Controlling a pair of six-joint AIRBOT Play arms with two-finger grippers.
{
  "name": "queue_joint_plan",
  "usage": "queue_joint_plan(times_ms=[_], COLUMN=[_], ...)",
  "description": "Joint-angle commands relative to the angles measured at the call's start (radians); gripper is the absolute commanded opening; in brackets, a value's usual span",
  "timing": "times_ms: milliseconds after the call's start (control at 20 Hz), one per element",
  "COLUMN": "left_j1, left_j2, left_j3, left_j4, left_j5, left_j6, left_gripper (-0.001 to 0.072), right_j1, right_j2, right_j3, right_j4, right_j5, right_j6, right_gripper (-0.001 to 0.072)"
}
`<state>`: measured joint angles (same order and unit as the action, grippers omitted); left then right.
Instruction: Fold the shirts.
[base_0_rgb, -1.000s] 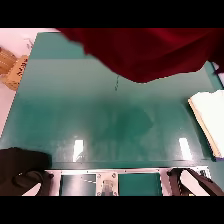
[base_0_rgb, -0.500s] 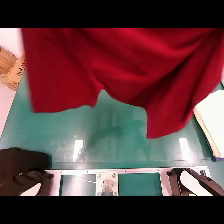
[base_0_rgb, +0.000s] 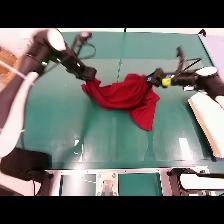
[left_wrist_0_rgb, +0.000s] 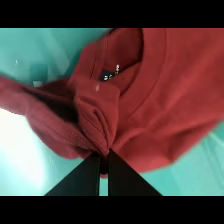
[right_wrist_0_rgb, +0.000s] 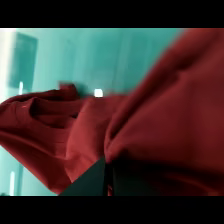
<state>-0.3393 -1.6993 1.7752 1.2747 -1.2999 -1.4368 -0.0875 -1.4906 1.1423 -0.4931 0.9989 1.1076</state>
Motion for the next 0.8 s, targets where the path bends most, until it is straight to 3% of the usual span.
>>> queue_joint_plan(times_ms=[0,50,100,250,400,550,600,750], left_j1=[0.001,0.001,0.001,0.001,0.001,0.0,0.0,0.001], left_j2=[-0.125,-0.125,-0.125,-0.125,-0.125,-0.125,-0.125,-0.125], left_j3=[-0.026,-0.024,-0.013,0.011,0.011,0.011,0.011,0.011], left_j4=[0.014,0.025,0.037,0.091,0.14,0.144,0.144,0.145], left_j5=[0.138,0.17,0.175,0.139,0.104,0.102,0.1,0.083], left_j6=[-0.003,-0.003,-0.003,-0.003,-0.002,-0.003,-0.003,-0.002], left_gripper=[0.0022,0.0022,0.0023,0.0022,0.0023,0.0022,0.0023,0.0023], right_j1=[-0.021,-0.054,-0.103,-0.274,-0.405,-0.457,-0.456,-0.398], right_j2=[-0.123,-0.117,-0.11,-0.05,0.056,0.183,0.213,0.253], right_j3=[-0.001,0.015,0.04,0.056,-0.033,-0.248,-0.322,-0.52], right_j4=[0.003,0.002,0.002,-0.034,-0.283,-0.41,-0.412,-0.388], right_j5=[-0.04,-0.02,0.033,0.196,0.283,0.28,0.271,0.196], right_j6=[-0.015,-0.006,0.011,0.087,0.231,0.306,0.307,0.305], right_gripper=[0.0062,0.0194,0.0253,0.0253,0.0253,0.0309,0.0363,0.0375])
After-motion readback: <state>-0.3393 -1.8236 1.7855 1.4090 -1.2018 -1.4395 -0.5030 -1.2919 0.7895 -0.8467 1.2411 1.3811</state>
